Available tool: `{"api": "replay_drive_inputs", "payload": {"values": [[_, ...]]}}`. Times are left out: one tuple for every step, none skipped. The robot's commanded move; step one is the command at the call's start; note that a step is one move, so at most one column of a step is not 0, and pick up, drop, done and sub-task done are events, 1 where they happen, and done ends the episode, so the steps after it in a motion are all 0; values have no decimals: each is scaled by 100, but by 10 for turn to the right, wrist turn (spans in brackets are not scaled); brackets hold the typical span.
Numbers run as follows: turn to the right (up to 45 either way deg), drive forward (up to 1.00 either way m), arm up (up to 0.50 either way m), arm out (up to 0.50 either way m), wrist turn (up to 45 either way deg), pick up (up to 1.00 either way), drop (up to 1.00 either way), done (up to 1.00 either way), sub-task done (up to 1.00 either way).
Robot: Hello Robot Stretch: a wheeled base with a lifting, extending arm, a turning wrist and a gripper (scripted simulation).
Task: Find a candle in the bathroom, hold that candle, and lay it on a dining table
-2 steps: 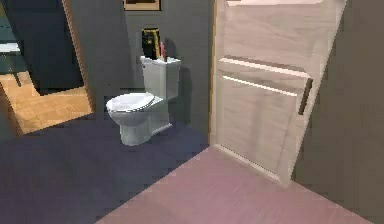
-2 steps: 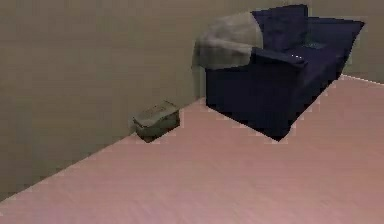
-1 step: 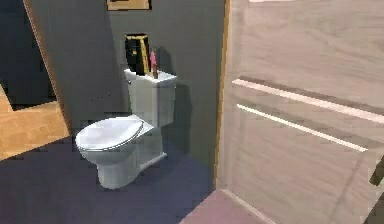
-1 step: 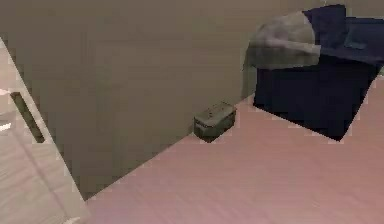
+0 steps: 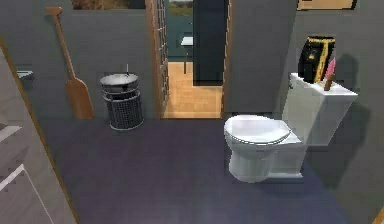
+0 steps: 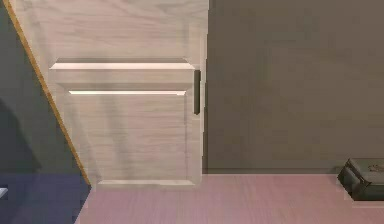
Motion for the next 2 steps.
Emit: {"api": "replay_drive_inputs", "payload": {"values": [[-90, 0, 0, 0, 0, 0, 0, 0, 0], [0, 100, 0, 0, 0, 0, 0, 0, 0]]}}
